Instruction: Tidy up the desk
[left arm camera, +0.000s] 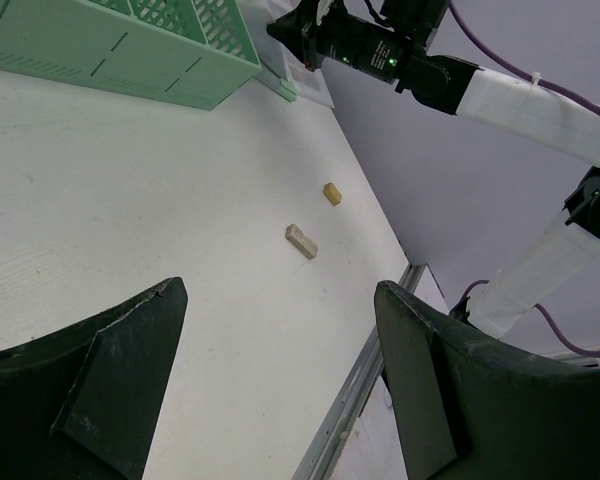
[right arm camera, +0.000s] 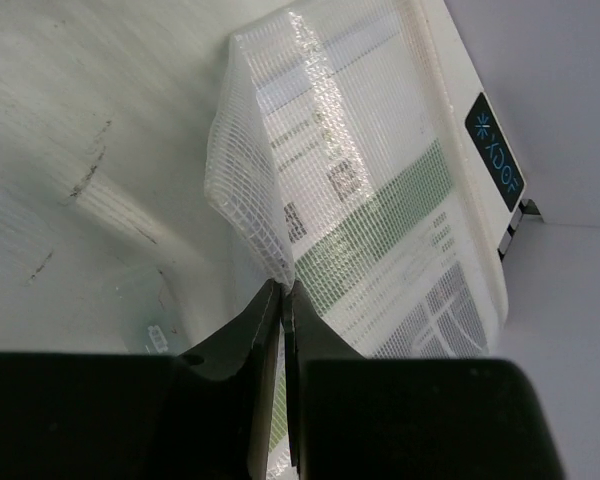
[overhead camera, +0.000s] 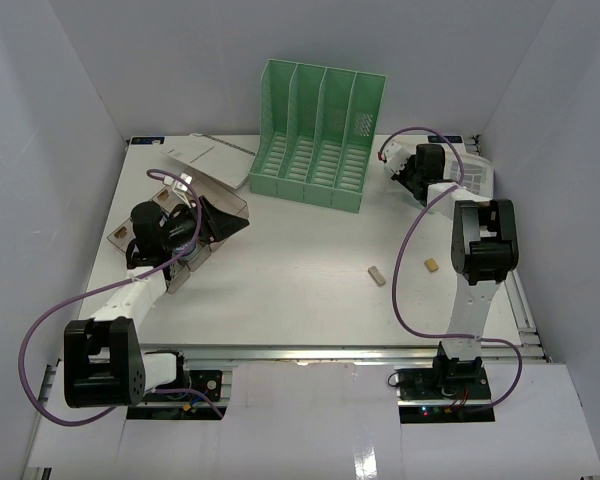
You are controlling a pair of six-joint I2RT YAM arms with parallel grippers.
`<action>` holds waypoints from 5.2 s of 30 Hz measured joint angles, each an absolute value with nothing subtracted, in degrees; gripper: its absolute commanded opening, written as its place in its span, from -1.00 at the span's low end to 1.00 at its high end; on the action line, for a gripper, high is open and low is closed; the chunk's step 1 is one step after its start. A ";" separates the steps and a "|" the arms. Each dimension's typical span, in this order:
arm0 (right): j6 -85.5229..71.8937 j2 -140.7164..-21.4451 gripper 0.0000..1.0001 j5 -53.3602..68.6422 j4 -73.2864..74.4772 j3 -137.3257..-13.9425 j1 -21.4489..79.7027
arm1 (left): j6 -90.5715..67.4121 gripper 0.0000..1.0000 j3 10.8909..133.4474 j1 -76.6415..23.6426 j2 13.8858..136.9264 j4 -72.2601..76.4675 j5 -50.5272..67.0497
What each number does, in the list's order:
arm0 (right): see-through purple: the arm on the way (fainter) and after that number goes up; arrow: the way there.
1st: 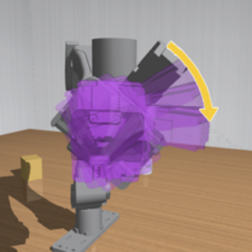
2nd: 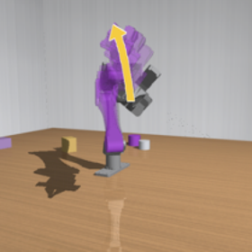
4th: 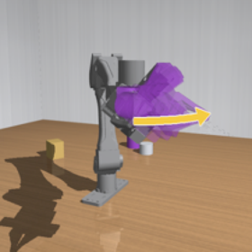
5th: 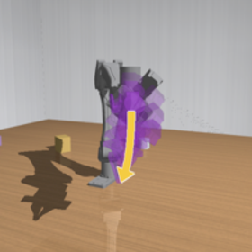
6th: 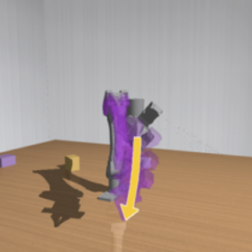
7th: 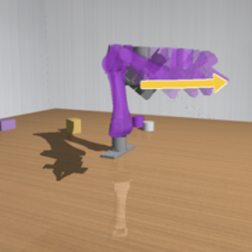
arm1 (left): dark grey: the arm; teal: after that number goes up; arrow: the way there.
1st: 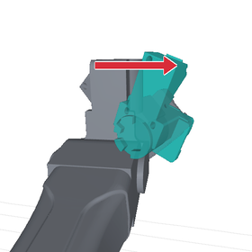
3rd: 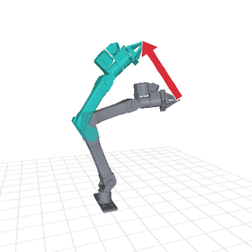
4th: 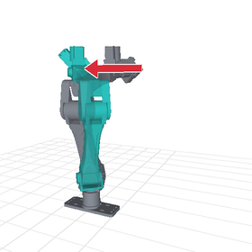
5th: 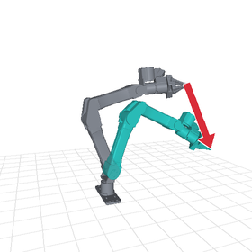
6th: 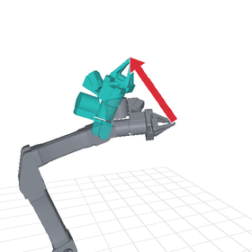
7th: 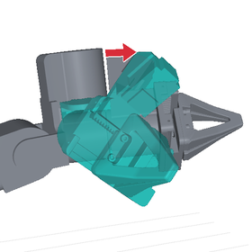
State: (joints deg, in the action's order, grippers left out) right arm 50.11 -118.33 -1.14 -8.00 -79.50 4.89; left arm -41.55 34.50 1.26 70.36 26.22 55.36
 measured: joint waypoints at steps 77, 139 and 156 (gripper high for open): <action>110.15 -127.77 -0.38 12.52 60.20 -102.84 2.28 | -36.11 0.73 34.50 1.26 67.47 22.32 54.59; 3.88 -144.90 -0.61 14.63 -16.88 -128.28 54.35 | -16.38 0.73 33.39 0.99 26.00 -9.04 -0.83; 7.71 -145.05 0.15 14.16 -16.49 -124.31 54.42 | -16.03 0.95 33.39 0.99 26.22 -8.80 4.46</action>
